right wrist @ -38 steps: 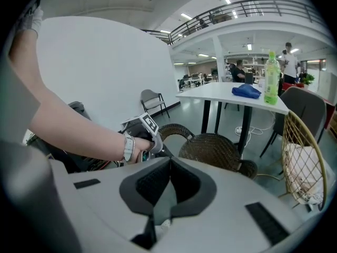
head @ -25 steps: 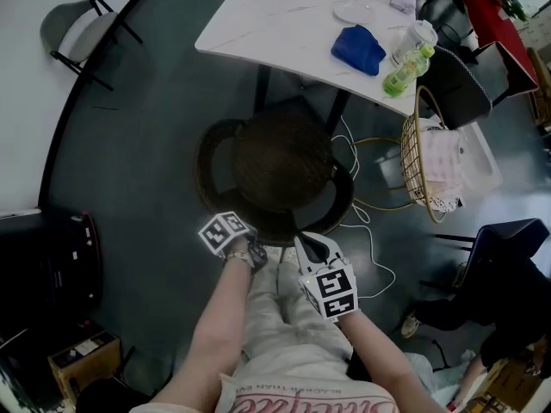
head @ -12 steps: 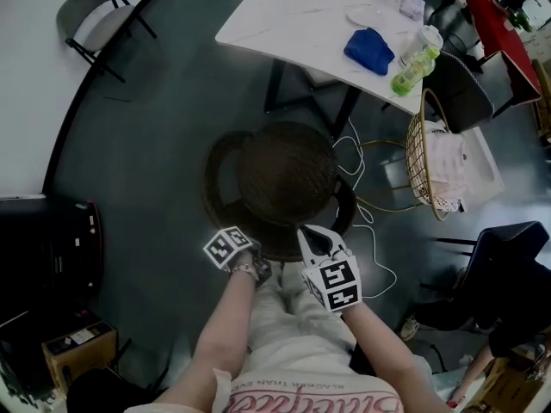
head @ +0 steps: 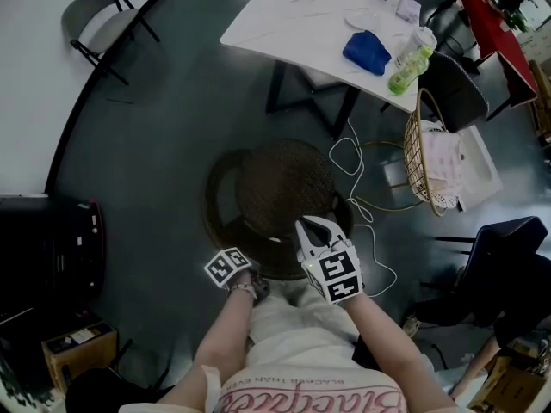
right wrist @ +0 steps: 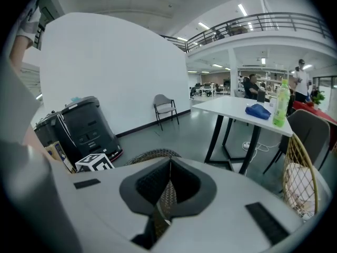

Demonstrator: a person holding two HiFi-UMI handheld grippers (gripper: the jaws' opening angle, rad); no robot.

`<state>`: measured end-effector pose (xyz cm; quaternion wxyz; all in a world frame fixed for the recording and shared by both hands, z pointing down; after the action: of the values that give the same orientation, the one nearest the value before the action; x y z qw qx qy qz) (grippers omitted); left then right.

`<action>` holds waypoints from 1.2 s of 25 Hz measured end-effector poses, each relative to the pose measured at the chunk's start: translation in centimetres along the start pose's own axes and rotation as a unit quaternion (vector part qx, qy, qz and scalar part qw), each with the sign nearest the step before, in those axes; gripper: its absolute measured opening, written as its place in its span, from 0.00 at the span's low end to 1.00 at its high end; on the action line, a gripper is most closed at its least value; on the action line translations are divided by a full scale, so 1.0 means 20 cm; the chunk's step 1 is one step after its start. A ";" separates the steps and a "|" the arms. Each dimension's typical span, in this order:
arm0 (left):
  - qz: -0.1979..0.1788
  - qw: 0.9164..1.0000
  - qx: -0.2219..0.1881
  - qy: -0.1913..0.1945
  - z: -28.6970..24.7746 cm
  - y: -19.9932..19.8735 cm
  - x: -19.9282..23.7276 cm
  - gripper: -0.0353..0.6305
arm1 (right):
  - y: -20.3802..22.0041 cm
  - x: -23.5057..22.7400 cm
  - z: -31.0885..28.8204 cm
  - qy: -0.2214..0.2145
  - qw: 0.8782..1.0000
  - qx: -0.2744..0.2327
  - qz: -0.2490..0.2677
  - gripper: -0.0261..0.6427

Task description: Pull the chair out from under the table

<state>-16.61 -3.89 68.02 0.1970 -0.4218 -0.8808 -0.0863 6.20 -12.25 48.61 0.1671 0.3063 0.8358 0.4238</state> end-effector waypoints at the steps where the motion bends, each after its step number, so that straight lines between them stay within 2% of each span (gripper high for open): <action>1: -0.002 1.000 0.001 0.003 0.00 0.00 0.01 0.16 | -0.01 0.00 0.01 0.001 1.000 -0.002 0.000 0.04; 3: -0.008 1.000 0.007 0.009 0.00 -0.01 0.02 0.21 | -0.02 -0.01 0.02 0.001 1.000 -0.006 0.002 0.04; 5: -0.011 1.000 0.018 0.014 0.01 -0.01 0.04 0.34 | -0.03 0.00 0.03 -0.001 1.000 -0.007 0.006 0.05; 9: -0.012 0.999 0.029 0.028 0.07 -0.03 0.06 0.48 | -0.07 -0.03 0.03 -0.007 1.000 -0.015 0.009 0.05; 12: -0.027 0.999 0.022 0.039 0.13 -0.06 0.03 0.51 | -0.09 -0.06 0.01 -0.036 0.999 -0.006 0.004 0.04; 14: -0.053 0.998 0.011 0.036 0.18 -0.09 -0.03 0.51 | -0.12 -0.10 0.01 -0.050 0.999 -0.002 0.006 0.05; 17: -0.092 0.996 -0.001 0.021 0.27 -0.13 -0.12 0.53 | -0.18 -0.17 0.01 -0.043 0.999 -0.008 0.006 0.04; 19: -0.102 0.995 -0.005 0.010 0.31 -0.14 -0.16 0.54 | -0.21 -0.20 0.02 -0.029 0.999 -0.016 -0.005 0.05; 22: -0.124 0.992 -0.027 0.017 0.41 -0.15 -0.25 0.54 | -0.25 -0.22 0.02 -0.022 0.999 -0.026 -0.009 0.05; 24: -0.160 0.985 -0.043 0.044 0.49 -0.15 -0.37 0.54 | -0.29 -0.21 0.02 -0.025 0.999 -0.032 0.000 0.04; 26: -0.203 0.974 -0.061 0.077 0.55 -0.14 -0.50 0.54 | -0.34 -0.21 0.01 -0.027 0.999 -0.039 0.010 0.05; 28: -0.251 0.959 -0.081 0.105 0.61 -0.14 -0.65 0.54 | -0.38 -0.20 0.02 -0.026 0.998 -0.048 0.021 0.05; 30: -0.299 0.940 -0.105 0.126 0.65 -0.13 -0.78 0.54 | -0.42 -0.20 0.03 -0.024 0.998 -0.057 0.033 0.04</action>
<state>-13.29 -12.49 49.72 0.2255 -0.1426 -0.9204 -0.2859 6.51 -18.37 41.59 0.1899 0.3335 0.7958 0.4685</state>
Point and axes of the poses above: the fingertips, and each gripper's own axes: z backward along the fingers, x to its left, y out of its underside, the point moved 10 cm from there along z, backward along the fingers, and after that the axes turned 8 degrees about z, right-handed, at the moved point
